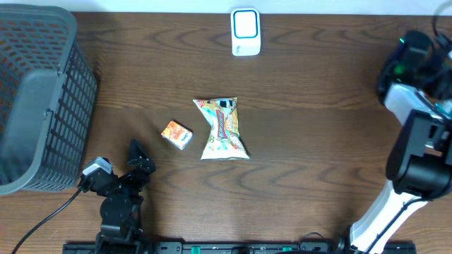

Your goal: Scan the item barcode

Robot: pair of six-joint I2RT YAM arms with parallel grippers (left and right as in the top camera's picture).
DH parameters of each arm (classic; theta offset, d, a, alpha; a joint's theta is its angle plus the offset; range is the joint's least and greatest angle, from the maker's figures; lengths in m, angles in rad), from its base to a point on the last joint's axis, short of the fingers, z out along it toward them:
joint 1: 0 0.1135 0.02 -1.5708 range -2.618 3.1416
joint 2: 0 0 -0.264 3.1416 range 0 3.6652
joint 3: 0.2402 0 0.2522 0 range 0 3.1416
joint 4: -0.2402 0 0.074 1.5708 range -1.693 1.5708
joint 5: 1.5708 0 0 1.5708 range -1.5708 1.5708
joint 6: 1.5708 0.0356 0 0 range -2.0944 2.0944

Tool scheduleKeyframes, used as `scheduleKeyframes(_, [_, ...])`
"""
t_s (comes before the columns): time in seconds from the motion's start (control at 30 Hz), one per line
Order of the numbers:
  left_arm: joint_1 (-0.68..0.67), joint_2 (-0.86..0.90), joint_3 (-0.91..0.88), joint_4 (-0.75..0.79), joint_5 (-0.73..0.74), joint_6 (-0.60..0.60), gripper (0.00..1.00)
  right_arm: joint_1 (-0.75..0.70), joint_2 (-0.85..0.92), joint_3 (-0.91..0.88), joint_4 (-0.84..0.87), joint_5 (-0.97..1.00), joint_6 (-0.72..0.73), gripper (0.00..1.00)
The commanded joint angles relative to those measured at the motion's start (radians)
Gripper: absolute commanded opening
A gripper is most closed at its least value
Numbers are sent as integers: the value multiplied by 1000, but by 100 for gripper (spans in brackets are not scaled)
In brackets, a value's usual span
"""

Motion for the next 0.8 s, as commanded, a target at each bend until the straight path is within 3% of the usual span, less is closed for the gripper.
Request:
scheduleKeyframes(0.0, [2,0,-24,-10,-6,-8,98,-48,-24,-29,-45,-14,194,31])
scheduleKeyframes(0.2, [2,0,-24,-10,-6,-8,98,-130,-24,-80,-263,-43,394,51])
scheduleKeyframes(0.27, [2,0,-24,-10,-6,-8,98,-145,-24,-89,-327,-103,440,74])
scheduleKeyframes(0.3, [2,0,-24,-10,-6,-8,98,-152,-24,-90,-365,-160,440,92])
scheduleKeyframes(0.33, [2,0,-24,-10,-6,-8,98,-152,-24,-90,-395,-198,440,99])
scheduleKeyframes(0.6, [2,0,-24,-10,-6,-8,98,-2,-50,-54,-427,-272,429,99])
scheduleKeyframes(0.77, [2,0,-24,-10,-6,-8,98,229,-103,-10,-628,-546,502,98])
